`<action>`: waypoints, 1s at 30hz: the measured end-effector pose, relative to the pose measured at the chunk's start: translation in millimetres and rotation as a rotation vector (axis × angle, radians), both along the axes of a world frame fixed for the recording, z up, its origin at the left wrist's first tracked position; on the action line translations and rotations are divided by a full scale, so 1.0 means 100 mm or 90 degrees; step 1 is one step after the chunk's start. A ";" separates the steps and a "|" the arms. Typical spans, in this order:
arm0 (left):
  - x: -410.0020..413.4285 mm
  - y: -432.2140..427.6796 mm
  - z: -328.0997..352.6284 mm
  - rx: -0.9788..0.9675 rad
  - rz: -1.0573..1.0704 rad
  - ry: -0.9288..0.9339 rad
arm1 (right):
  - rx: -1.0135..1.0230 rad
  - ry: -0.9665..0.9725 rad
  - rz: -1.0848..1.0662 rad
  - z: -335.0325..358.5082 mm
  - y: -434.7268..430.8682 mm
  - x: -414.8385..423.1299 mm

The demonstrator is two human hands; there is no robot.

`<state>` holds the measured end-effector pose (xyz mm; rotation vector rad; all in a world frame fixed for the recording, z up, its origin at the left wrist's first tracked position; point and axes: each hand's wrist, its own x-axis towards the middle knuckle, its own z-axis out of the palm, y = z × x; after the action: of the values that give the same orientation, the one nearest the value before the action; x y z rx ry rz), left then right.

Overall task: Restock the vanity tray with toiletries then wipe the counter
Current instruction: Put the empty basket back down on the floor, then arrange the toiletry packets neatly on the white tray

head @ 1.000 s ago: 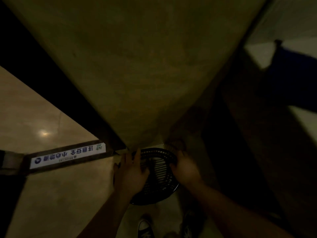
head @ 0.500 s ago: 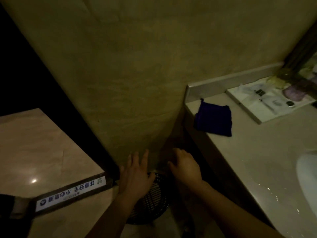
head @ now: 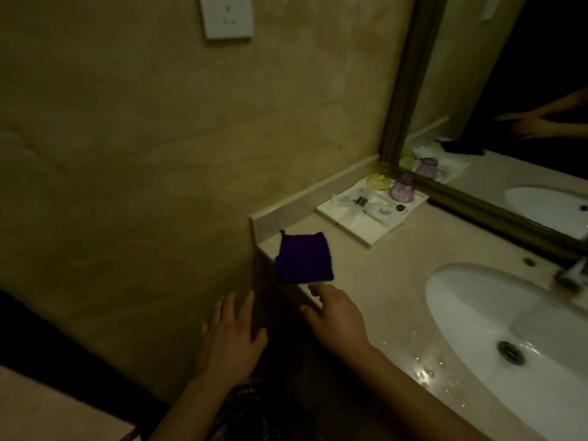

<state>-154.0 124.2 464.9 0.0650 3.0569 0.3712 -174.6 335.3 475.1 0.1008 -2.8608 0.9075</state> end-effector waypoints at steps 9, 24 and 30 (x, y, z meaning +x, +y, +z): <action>-0.93 0.89 -0.01 -0.028 -0.078 0.008 | -0.009 -0.018 -0.063 -0.01 1.03 -0.68; -2.35 1.65 -0.33 -0.115 -0.169 0.010 | 0.038 -0.097 -0.120 -0.14 1.85 -1.89; -2.61 1.56 -0.66 -0.117 -0.167 -0.020 | 0.080 -0.114 -0.234 -0.13 2.02 -2.52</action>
<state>-415.2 280.7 398.7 0.4394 2.9809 0.0731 -426.2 537.1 462.0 -0.5013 -2.9473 0.6918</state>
